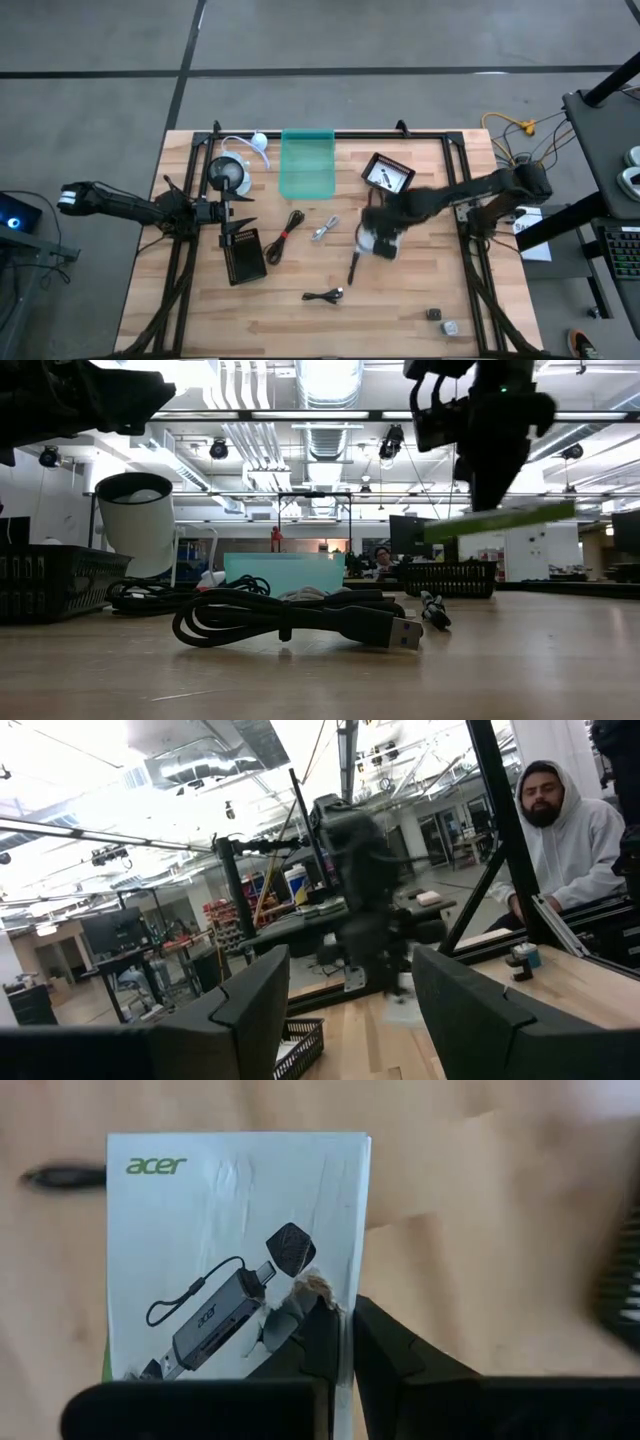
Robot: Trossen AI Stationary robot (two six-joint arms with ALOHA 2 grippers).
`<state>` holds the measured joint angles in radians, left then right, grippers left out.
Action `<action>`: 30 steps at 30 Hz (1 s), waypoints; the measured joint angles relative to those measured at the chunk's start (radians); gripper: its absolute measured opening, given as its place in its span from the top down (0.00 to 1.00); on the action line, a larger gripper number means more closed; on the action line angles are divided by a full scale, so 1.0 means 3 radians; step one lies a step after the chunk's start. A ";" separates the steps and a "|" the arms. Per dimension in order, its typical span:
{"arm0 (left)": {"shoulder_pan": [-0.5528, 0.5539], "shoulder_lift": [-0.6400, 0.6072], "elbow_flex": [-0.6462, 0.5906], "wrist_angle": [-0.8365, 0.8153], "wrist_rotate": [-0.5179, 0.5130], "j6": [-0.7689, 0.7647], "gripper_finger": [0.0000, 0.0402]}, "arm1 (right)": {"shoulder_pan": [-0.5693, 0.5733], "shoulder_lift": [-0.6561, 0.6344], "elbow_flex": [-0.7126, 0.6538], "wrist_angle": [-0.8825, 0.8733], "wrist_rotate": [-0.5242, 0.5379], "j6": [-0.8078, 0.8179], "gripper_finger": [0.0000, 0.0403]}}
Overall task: Pick and place items into bin
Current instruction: Put the white card reader box into the right black bin
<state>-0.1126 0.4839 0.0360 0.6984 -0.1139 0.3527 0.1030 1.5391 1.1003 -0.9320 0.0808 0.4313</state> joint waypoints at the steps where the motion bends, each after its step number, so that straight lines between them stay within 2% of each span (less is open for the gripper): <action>1: 0.0001 0.0000 0.0000 0.0000 -0.0001 0.0000 0.51 | -0.0106 -0.0094 -0.0048 0.0020 0.0036 -0.0066 0.97; 7: 0.0001 -0.0003 0.0000 0.0000 -0.0001 0.0000 0.51 | -0.0821 -0.0544 -0.0297 0.0336 0.0263 -0.0322 0.97; 12: 0.0000 -0.0001 0.0000 0.0000 -0.0001 0.0000 0.51 | -0.1379 -0.0667 -0.0408 0.0459 0.0284 -0.0601 0.97; 23: 0.0001 -0.0001 0.0000 0.0000 0.0000 0.0001 0.51 | -0.2099 -0.0360 -0.0423 0.0592 0.0353 -0.1480 0.97; 30: 0.0000 0.0000 0.0000 -0.0001 0.0000 0.0001 0.51 | -0.2379 -0.0257 -0.0423 0.0619 0.0353 -0.1715 0.97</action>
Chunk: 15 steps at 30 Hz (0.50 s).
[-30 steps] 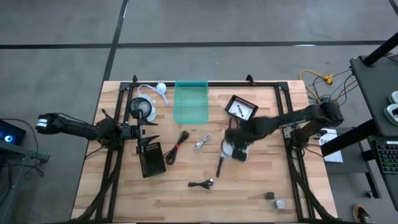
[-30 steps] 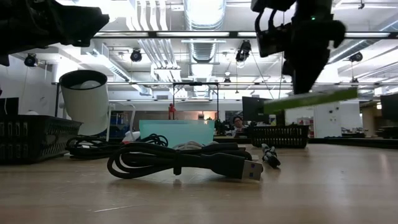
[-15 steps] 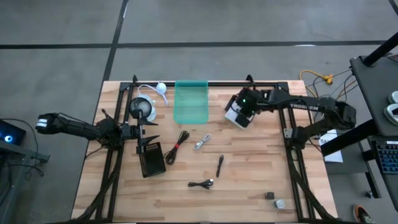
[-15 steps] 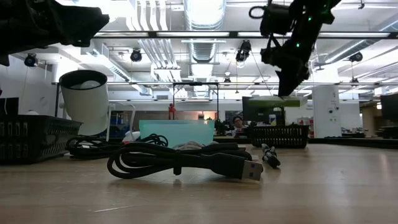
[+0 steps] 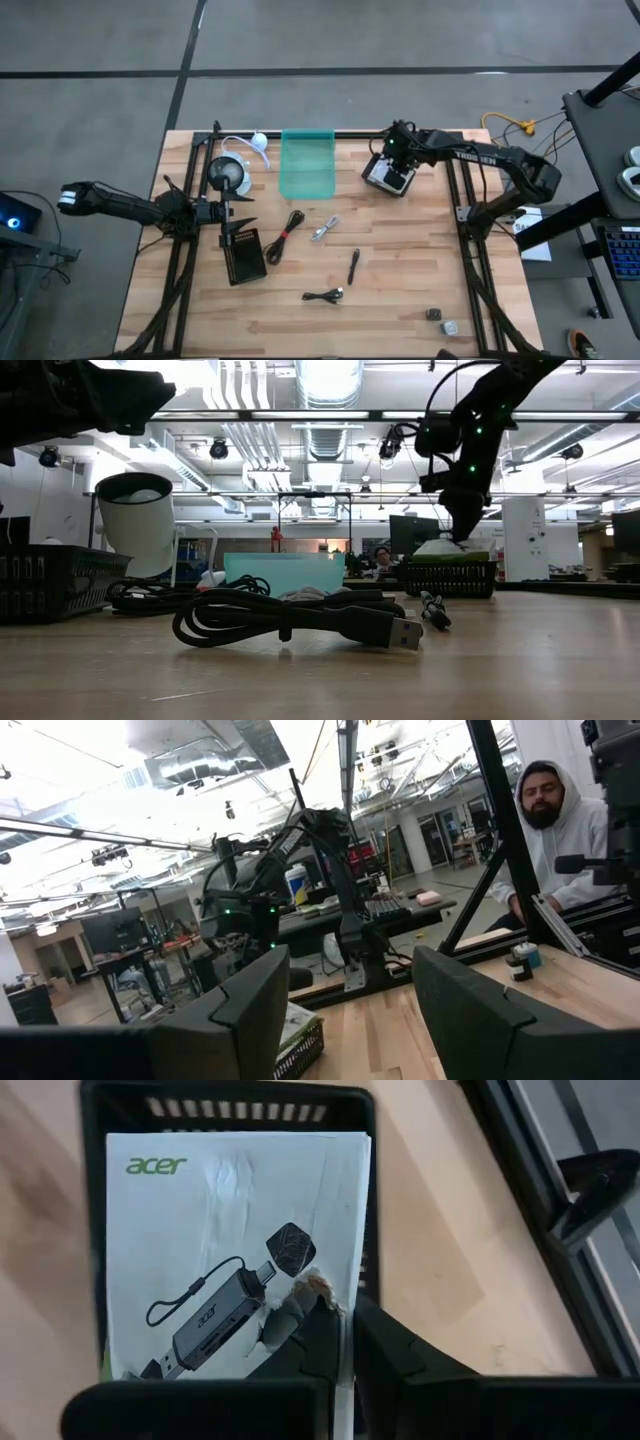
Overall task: Pick and place items into bin
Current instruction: Put the white card reader box into the right black bin
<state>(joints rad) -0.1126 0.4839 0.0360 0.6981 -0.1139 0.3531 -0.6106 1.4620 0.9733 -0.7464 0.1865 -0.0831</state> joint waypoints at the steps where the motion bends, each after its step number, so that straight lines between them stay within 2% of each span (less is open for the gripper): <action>1: 0.0000 0.0000 0.0000 -0.0001 -0.0001 0.0002 0.51 | -0.0033 -0.0001 0.0000 0.0006 -0.0001 -0.0014 0.97; 6: 0.0000 0.0000 0.0000 0.0001 -0.0001 0.0006 0.51 | -0.0133 -0.0010 0.0014 0.0023 -0.0115 -0.0038 0.97; 15: -0.0001 0.0000 0.0000 -0.0001 -0.0001 0.0008 0.51 | -0.0128 -0.0010 0.0015 0.0209 -0.0119 -0.0158 0.97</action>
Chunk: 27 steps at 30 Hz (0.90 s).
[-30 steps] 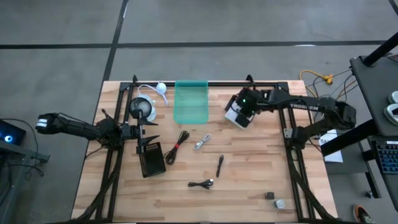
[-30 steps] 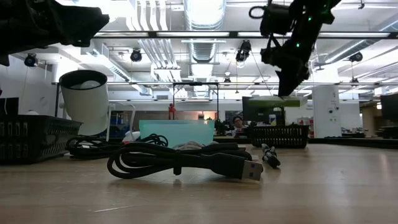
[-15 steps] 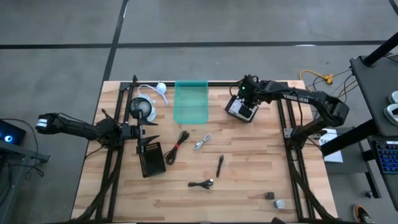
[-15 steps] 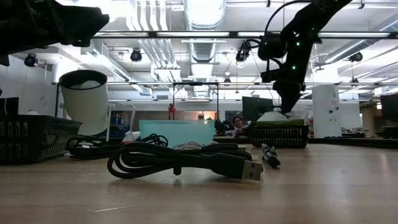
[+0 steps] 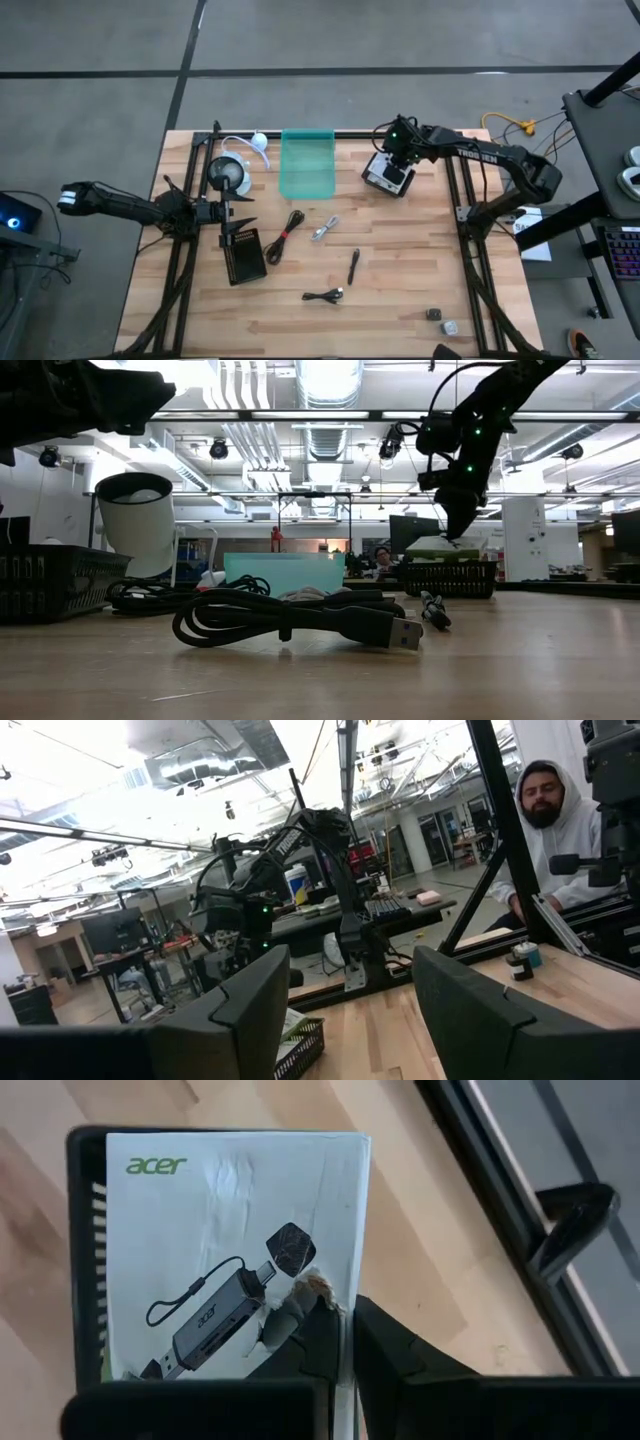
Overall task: Pick and place items into bin
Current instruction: Put the white card reader box into the right black bin
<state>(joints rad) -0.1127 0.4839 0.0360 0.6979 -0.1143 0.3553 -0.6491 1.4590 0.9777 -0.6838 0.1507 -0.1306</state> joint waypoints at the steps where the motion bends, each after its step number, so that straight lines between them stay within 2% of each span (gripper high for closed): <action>1: 0.0000 0.0000 0.0000 0.0001 0.0000 0.0000 0.51 | 0.0000 0.0000 0.0001 -0.0002 -0.0009 -0.0015 0.97; 20: 0.0000 0.0000 0.0000 0.0000 0.0000 0.0001 0.51 | 0.0005 0.0010 -0.0002 -0.0029 -0.0076 -0.0015 0.96; 27: 0.0000 0.0000 0.0000 0.0001 0.0001 0.0001 0.51 | 0.0005 0.0010 -0.0003 -0.0028 -0.0068 -0.0012 0.89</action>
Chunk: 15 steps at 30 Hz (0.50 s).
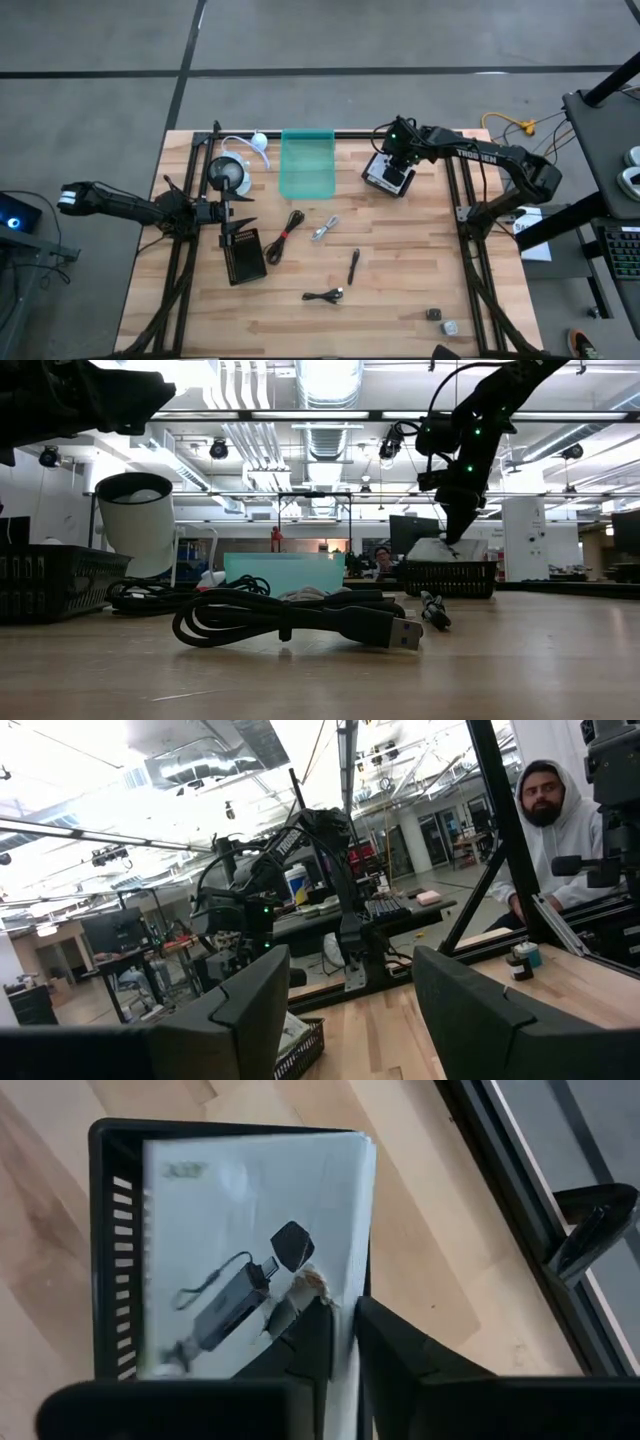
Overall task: Pick and place items into bin
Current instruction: Put the white card reader box into the right black bin, then put the black charger adapter into the left black bin
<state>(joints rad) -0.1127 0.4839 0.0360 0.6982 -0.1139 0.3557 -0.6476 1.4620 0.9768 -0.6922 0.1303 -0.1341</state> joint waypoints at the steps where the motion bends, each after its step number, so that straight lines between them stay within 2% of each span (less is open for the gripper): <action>1: 0.0000 0.0000 0.0000 0.0000 0.0000 0.0000 0.51 | 0.0000 0.0000 -0.0001 0.0001 0.0000 -0.0001 0.88; 10: 0.0001 0.0000 -0.0001 0.0000 0.0000 0.0000 0.51 | 0.0000 0.0000 -0.0003 0.0000 0.0000 0.0019 0.78; 15: 0.0001 0.0000 -0.0003 -0.0001 0.0000 0.0000 0.51 | 0.0018 0.0000 -0.0003 -0.0032 -0.0014 0.0253 0.75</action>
<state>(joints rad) -0.1124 0.4839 0.0353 0.6980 -0.1140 0.3557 -0.6422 1.4620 0.9760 -0.7019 0.1261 -0.0582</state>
